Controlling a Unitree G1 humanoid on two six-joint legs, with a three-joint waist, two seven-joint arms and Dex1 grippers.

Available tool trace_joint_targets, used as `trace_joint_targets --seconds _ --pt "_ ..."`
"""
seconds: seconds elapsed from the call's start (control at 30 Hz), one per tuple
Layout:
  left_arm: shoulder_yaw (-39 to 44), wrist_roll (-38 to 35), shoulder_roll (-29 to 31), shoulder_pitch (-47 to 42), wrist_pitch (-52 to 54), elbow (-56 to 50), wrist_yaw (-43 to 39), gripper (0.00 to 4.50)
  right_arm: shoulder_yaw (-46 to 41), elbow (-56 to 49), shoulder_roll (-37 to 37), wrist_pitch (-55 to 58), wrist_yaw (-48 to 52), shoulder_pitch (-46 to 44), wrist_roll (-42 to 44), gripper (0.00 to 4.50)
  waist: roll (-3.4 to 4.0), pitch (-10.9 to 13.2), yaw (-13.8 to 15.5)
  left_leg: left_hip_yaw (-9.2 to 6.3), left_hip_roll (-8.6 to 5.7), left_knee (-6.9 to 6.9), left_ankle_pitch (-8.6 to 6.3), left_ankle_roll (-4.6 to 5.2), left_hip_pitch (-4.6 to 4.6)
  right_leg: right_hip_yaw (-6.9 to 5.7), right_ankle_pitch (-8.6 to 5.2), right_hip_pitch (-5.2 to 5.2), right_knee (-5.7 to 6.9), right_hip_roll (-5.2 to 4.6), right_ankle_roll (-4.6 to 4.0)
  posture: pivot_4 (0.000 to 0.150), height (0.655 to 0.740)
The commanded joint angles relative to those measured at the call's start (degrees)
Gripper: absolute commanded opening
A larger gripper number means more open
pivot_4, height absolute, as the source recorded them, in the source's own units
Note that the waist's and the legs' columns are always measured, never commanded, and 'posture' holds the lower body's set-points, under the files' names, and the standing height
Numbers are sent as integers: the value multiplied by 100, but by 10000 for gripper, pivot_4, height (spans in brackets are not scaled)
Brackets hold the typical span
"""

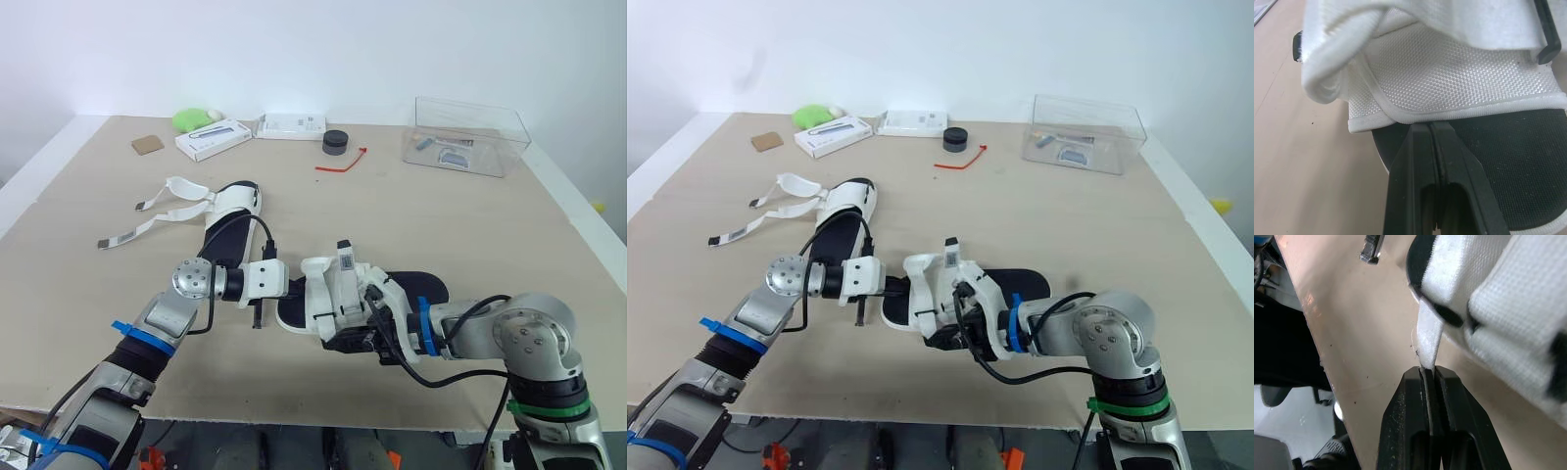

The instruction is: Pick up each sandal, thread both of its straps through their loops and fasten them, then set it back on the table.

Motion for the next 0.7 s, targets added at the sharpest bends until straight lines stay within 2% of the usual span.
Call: trace_joint_targets --seconds 0.03,0.23,0.57,0.67,0.7 --pt "-130 276 81 100 107 177 -15 0 19 -308 -503 18 433 78 640 432 0 0 1 0 -1 -2 0 0 0 0 -2 0 -1 -1 0 1500 7400" --pt "-125 296 110 66 79 228 -37 0 116 -518 -1180 18 1031 314 1656 432 0 0 2 -5 -2 -10 -1 0 0 1 -7 1 -3 -3 1 1500 7400" --pt "-145 299 95 96 94 181 -41 0 195 -619 -1632 -440 1139 326 2206 432 -1 0 6 -11 -7 -18 -11 0 -4 1 -21 0 -4 -6 29 1500 7400" --pt "-160 300 89 94 86 196 -53 0 166 -651 -1749 -605 1187 289 2335 10567 -1 0 7 -15 -11 -18 -14 1 -7 1 -24 0 -4 -13 29 1500 7400" --pt "-167 302 85 91 82 201 -54 0 166 -706 -1826 -654 1236 271 2306 16068 -1 0 7 -15 -11 -18 -14 1 -7 1 -24 0 -5 -22 30 1500 7400"
